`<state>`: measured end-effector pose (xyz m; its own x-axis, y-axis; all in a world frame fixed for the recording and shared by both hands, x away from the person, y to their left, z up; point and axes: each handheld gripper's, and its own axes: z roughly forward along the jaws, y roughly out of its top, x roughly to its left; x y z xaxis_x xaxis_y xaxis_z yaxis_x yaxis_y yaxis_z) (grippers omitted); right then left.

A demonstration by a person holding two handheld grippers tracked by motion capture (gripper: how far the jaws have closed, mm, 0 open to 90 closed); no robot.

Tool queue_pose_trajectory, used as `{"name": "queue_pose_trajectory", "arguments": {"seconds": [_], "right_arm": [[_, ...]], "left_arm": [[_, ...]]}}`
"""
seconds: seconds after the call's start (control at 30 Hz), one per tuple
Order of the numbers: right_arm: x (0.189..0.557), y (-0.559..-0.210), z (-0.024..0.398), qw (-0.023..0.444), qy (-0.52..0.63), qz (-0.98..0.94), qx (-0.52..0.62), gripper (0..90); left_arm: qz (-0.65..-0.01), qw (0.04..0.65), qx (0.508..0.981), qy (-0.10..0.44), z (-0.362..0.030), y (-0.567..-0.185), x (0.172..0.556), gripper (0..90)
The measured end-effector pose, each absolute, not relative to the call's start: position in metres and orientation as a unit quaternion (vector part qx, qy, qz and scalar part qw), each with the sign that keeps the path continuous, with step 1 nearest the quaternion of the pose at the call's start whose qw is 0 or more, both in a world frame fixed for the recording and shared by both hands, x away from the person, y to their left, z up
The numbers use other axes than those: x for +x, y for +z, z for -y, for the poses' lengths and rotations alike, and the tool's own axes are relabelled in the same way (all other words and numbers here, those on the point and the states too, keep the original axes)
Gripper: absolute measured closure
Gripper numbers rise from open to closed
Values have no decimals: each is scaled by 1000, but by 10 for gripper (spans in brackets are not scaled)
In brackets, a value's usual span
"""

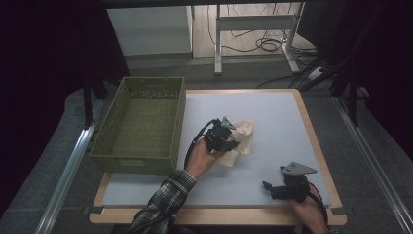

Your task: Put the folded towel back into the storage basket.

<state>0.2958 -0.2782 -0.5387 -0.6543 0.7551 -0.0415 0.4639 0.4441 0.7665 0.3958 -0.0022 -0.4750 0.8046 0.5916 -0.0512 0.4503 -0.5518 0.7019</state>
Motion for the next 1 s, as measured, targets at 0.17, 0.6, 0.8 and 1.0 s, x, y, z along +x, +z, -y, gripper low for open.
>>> {"name": "queue_pose_trajectory", "arguments": {"seconds": [0.17, 0.6, 0.8, 1.0], "right_arm": [[296, -539, 278, 192, 378, -827, 369, 92], [296, -538, 278, 186, 378, -832, 362, 73], [296, -538, 278, 182, 375, -837, 356, 64], [297, -537, 278, 180, 370, -839, 355, 63]], "left_arm": [[-293, 356, 882, 99, 12, -490, 394, 708], [-299, 364, 878, 85, 26, -515, 396, 458], [-288, 383, 873, 88, 17, -505, 393, 285], [-293, 398, 864, 92, 1, -494, 383, 265]]}}
